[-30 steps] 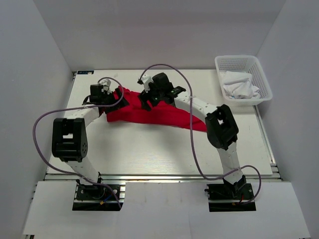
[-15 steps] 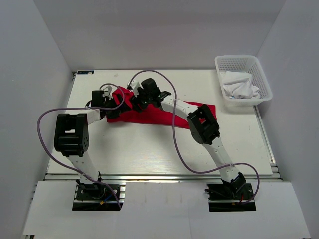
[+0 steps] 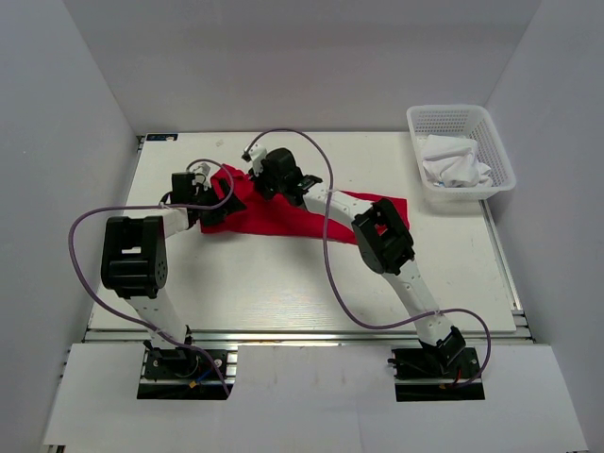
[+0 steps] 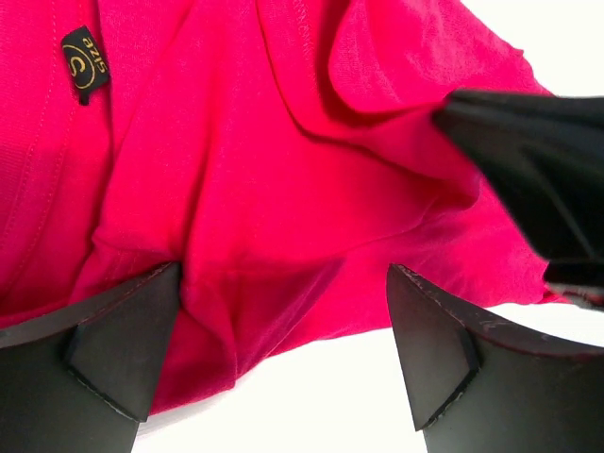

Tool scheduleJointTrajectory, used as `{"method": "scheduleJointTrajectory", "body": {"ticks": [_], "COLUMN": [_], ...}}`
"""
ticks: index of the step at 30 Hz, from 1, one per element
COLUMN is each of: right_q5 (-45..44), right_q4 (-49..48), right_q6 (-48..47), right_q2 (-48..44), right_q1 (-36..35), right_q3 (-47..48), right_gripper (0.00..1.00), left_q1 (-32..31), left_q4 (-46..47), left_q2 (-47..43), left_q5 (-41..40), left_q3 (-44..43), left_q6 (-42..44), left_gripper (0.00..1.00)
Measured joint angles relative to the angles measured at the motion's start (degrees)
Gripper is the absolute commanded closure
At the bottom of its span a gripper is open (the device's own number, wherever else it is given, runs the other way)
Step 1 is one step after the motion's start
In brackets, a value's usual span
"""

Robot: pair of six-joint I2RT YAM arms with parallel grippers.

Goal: Fold and stack the t-shirts
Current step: Fold the other side of the tshirt into a rectangle

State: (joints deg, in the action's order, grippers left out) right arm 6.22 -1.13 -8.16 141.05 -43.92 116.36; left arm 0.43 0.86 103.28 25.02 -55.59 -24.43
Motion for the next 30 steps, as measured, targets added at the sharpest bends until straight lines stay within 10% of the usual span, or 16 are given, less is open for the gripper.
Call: {"method": "scheduleJointTrajectory", "body": {"ticks": [20, 30], "right_q5": [-15.85, -12.46], "right_q4": [1.36, 3.56], "right_q6": [11.96, 11.80], "right_q2": [0.00, -1.11], "right_q1": [4.22, 4.90], "right_q3": [-1.44, -4.87], "right_gripper": [0.99, 0.10], "left_q1": [0.39, 0.39], "left_q4": [-1.92, -6.08], "left_q2": [-0.87, -2.08], "left_q5": [-0.66, -3.87], "left_q3": [0.09, -0.68], "left_q6": [0.50, 0.63], "left_gripper": [0.00, 0.00]}}
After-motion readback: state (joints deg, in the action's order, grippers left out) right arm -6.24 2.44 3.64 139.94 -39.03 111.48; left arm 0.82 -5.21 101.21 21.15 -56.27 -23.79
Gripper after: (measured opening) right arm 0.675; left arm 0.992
